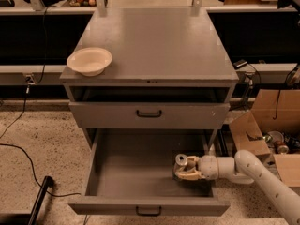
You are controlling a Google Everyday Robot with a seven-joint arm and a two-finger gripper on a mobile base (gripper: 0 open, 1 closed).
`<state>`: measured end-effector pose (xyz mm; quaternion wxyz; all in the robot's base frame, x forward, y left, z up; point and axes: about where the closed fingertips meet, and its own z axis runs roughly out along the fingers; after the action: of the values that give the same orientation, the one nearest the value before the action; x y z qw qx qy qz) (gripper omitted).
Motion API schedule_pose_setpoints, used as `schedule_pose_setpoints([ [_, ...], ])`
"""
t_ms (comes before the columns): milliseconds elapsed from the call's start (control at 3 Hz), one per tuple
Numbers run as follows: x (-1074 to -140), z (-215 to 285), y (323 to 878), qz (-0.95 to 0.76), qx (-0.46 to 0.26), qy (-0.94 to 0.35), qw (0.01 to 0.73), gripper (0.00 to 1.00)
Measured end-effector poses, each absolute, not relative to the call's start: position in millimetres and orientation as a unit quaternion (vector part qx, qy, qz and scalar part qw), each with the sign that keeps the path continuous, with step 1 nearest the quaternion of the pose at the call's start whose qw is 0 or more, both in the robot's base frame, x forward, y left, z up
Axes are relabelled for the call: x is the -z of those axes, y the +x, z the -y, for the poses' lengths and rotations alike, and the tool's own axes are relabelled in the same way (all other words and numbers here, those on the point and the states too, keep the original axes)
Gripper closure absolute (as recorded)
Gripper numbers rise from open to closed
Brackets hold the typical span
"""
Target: Place redbull can into middle drawer
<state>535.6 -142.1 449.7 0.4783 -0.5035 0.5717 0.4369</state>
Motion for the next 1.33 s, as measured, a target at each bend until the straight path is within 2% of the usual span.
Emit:
schedule_pose_setpoints([
  [1000, -448.7, 134.6, 535.5, -0.569, -0.442, -0.504, 0.477, 0.12],
  [1333, -448.4, 132.4, 535.3, -0.567, -0.443, -0.505, 0.476, 0.0],
])
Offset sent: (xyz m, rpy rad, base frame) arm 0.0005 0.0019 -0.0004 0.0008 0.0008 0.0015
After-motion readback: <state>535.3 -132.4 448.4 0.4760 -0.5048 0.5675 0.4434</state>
